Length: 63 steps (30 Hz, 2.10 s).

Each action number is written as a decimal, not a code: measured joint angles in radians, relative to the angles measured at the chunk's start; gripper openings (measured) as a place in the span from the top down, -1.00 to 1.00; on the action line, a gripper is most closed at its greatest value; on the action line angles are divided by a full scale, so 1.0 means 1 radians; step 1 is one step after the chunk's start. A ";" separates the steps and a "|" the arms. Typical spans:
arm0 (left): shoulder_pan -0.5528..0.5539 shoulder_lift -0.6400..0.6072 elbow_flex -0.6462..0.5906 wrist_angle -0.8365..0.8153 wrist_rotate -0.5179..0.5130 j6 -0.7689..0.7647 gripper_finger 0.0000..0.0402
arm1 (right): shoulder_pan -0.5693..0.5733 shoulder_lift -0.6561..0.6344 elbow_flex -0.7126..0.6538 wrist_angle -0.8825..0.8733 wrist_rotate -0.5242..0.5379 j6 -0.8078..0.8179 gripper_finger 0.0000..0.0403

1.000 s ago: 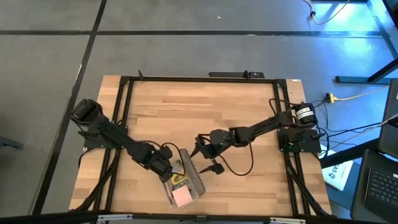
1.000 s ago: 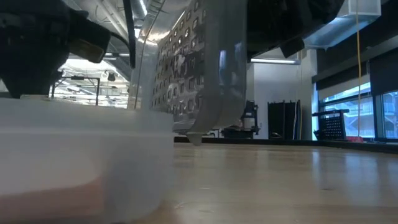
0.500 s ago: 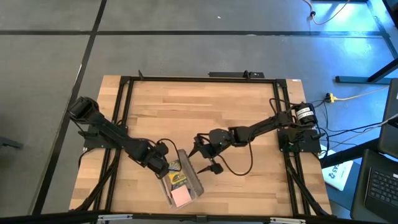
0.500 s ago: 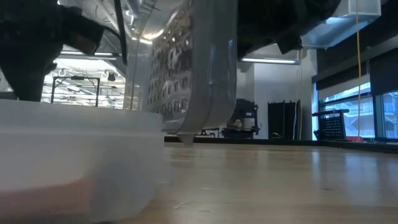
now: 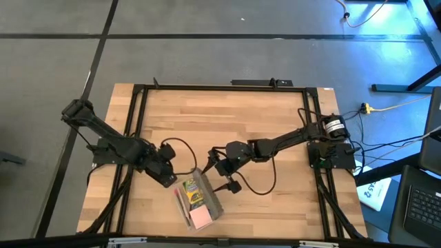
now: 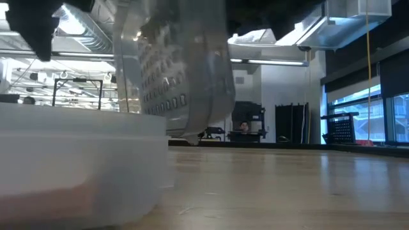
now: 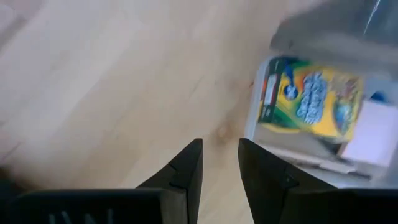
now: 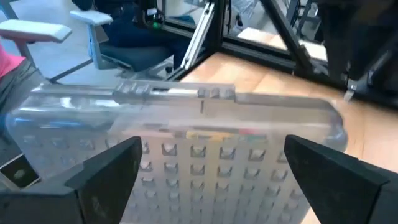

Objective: Pack school essentials
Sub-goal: Close the supply box

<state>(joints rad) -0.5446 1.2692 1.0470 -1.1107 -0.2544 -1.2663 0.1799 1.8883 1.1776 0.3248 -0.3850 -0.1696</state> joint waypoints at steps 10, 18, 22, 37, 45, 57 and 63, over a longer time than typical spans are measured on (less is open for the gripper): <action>-0.023 -0.122 0.000 0.001 -0.115 0.019 0.52 | 0.000 0.230 0.194 -0.041 -0.052 0.008 -0.97; -0.056 -0.117 0.000 0.038 -0.157 0.026 0.52 | -0.004 0.261 0.373 -0.391 -0.077 -0.073 -0.97; -0.095 -0.091 0.000 0.138 -0.196 0.112 0.52 | -0.005 0.222 0.407 -0.463 -0.029 -0.077 -0.97; -0.162 0.088 0.000 0.312 -0.223 0.227 0.52 | 0.038 0.048 0.404 -0.810 0.220 0.024 -0.97; -0.210 0.235 0.000 0.524 -0.122 0.351 0.52 | 0.103 0.044 0.404 -0.829 0.234 0.066 -0.97; -0.228 0.403 0.005 0.558 -0.093 0.281 0.52 | 0.127 0.027 0.403 -0.849 0.287 0.115 -0.97; -0.194 0.436 0.007 0.566 -0.083 0.278 0.52 | 0.143 -0.014 0.403 -0.887 0.310 0.137 -0.97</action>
<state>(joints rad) -0.7390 1.7047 1.0537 -0.5442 -0.3374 -0.9882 0.3226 1.8742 1.5810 -0.5618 -0.0747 -0.0326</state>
